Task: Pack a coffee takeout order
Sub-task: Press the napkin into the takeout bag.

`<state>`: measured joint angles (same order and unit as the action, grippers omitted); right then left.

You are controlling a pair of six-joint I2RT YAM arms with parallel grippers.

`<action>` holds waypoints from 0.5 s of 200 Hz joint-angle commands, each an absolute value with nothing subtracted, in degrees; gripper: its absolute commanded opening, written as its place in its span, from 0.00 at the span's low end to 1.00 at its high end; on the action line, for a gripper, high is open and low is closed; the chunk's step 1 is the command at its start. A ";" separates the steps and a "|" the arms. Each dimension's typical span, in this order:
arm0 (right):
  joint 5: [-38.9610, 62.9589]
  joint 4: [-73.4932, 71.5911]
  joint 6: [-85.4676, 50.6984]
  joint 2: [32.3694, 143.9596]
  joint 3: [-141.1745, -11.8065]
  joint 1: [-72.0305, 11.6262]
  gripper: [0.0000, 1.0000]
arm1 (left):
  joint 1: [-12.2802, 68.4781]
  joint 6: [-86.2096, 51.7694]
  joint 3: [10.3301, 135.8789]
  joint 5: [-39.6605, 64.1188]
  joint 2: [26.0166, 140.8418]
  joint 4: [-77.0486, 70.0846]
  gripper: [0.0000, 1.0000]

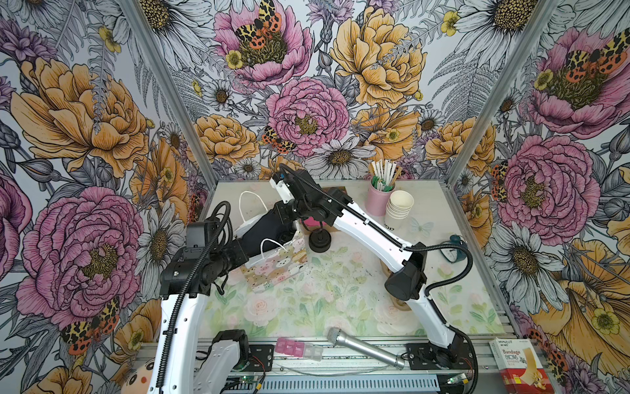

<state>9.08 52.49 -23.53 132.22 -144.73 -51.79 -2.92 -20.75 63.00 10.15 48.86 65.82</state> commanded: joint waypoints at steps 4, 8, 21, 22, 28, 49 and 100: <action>7.55 52.56 -23.55 129.96 -142.24 -51.94 0.19 | -3.75 -19.93 62.92 10.64 48.78 66.34 0.00; 7.60 52.56 -23.68 129.70 -142.08 -51.91 0.19 | -3.78 -19.87 62.93 10.65 48.78 66.32 0.00; 7.65 52.47 -23.65 129.23 -142.48 -51.89 0.23 | -3.78 -19.85 63.01 10.72 48.78 66.27 0.00; 7.65 52.47 -23.60 129.21 -142.57 -51.87 0.24 | -3.82 -19.90 62.97 10.68 48.78 66.27 0.00; 7.73 52.47 -23.48 129.12 -143.12 -51.87 0.27 | -3.81 -19.78 63.09 10.56 48.75 66.27 0.02; 8.35 52.49 -23.29 128.55 -145.13 -51.68 0.29 | -3.87 -19.89 63.41 10.55 48.69 66.43 0.09; 8.09 52.38 -22.01 125.85 -149.01 -51.24 0.49 | -4.05 -21.36 67.39 10.44 47.57 66.63 0.45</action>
